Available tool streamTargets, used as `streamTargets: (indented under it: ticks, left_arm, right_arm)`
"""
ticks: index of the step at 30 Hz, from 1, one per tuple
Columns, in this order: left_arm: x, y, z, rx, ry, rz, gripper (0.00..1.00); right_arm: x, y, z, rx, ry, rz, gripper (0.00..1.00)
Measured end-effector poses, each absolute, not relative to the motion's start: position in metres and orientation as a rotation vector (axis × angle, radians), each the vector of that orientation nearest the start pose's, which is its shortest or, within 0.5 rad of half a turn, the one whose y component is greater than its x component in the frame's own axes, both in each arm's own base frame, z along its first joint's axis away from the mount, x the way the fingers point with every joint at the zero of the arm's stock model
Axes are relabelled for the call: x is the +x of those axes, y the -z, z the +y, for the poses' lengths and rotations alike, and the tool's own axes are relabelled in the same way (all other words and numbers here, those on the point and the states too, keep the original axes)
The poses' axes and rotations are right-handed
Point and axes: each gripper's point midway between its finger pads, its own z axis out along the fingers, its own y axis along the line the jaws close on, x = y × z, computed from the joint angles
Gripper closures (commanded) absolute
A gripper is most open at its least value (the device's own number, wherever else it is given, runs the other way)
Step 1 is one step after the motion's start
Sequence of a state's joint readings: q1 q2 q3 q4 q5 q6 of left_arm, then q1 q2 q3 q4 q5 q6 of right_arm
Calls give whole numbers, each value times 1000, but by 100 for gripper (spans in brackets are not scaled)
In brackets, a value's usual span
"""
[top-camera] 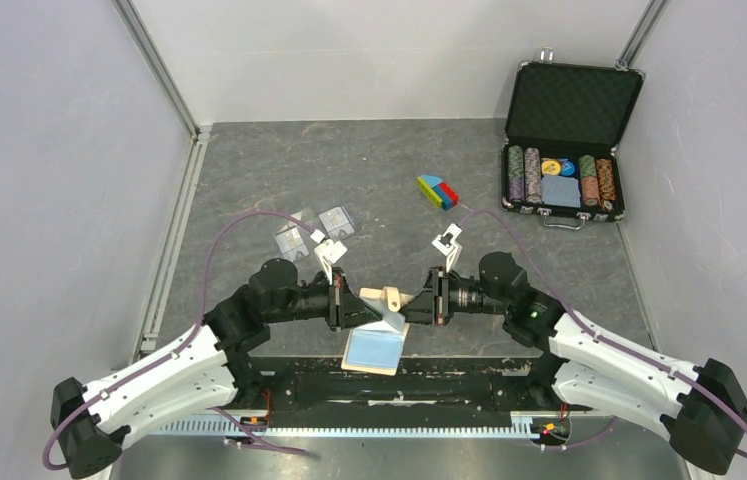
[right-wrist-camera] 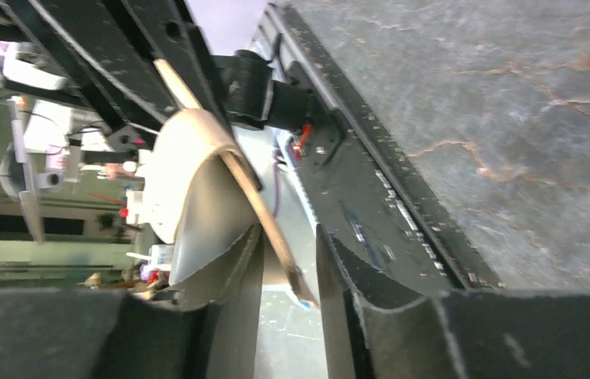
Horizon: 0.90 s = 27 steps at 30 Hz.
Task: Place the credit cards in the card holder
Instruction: Open the card holder at the center of the board.
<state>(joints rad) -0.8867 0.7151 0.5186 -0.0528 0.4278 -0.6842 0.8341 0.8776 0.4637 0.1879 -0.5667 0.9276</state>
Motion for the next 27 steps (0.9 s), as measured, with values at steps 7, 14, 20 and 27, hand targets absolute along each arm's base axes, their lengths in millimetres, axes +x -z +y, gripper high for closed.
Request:
streamTargets:
  ticks: [7,14,20,27]
  left_arm:
    - [102,-224,-276,547,1420,2020,98]
    - [95,-217,-277,581,1429,2086,98]
    - [89,-213,-286,639,1474,2150,94]
    - [84,-212,-290,675,1512,2171,57]
  right_arm:
    - [117,-202,287,-461,-1457,2133,12]
    - [117,-228,282,-611,-1384,2021,2]
    - [111,-213,286,-690,-1399,2070,2]
    - [103,-197,294,-763,-1425,2123,93]
